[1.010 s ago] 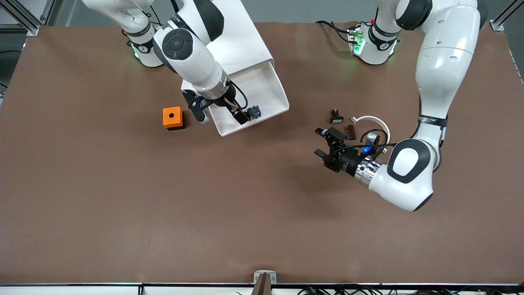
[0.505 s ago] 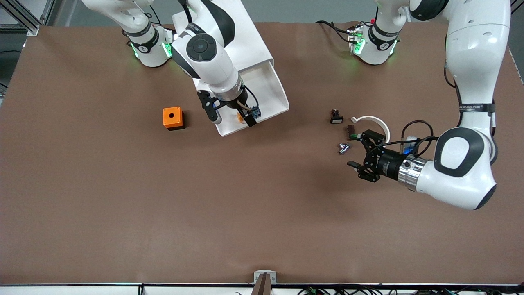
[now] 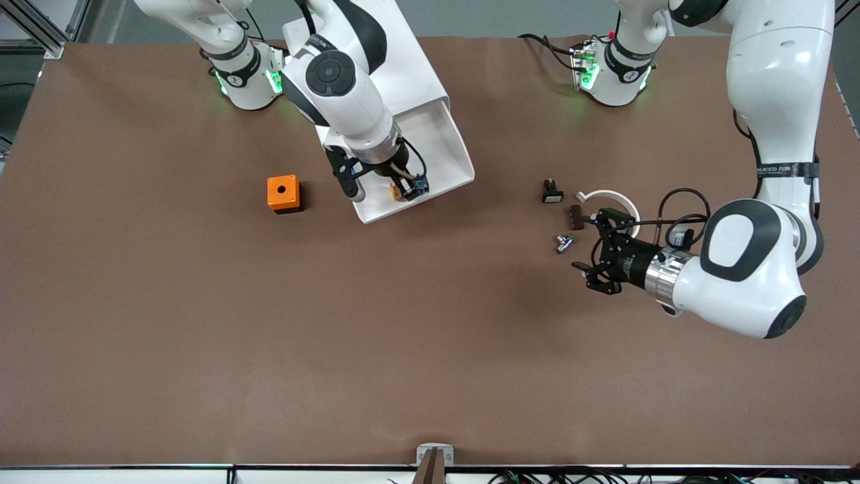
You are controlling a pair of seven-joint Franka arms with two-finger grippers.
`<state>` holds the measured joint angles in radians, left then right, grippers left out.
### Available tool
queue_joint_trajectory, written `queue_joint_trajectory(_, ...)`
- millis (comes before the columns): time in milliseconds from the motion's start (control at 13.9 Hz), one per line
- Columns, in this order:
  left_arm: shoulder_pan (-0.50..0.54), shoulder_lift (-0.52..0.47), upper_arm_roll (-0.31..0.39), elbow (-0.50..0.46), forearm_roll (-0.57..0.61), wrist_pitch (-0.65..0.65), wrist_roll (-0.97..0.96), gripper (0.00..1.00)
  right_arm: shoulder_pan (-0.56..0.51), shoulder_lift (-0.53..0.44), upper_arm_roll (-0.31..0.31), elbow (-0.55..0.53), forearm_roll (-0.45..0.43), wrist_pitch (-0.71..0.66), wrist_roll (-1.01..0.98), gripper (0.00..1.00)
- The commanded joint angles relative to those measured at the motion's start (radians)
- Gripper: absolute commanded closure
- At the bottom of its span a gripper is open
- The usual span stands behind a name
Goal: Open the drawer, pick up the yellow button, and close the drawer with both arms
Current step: 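Reach into the open drawer and grasp the yellow button with the right gripper, then lift the button out with the right gripper while the left gripper pushes drawer shut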
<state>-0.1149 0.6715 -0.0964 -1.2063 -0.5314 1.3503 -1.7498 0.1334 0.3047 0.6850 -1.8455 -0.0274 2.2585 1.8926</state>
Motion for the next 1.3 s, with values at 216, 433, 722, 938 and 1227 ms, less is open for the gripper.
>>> queue_joint_trajectory(216,-0.181,-0.035,0.004,-0.018,0.169,0.189,0.058,0.01,-0.092,-0.001,0.018,0.164,-0.014,-0.204,-0.180,0.97)
queue_joint_trajectory(433,-0.264,-0.026,0.006,-0.018,0.237,0.285,0.198,0.01,-0.167,-0.001,0.013,0.225,-0.003,-0.319,-0.396,0.97)
queue_joint_trajectory(722,-0.360,-0.020,0.006,-0.024,0.254,0.409,0.513,0.01,-0.227,-0.002,-0.053,0.291,-0.003,-0.465,-0.695,0.97)
queue_joint_trajectory(938,-0.445,-0.006,0.006,-0.027,0.307,0.443,0.692,0.01,-0.218,-0.002,-0.201,0.304,-0.003,-0.476,-1.013,0.97)
queue_joint_trajectory(1227,-0.540,-0.004,0.000,-0.047,0.390,0.443,0.774,0.01,-0.184,0.014,-0.401,0.302,-0.002,-0.452,-1.356,0.97)
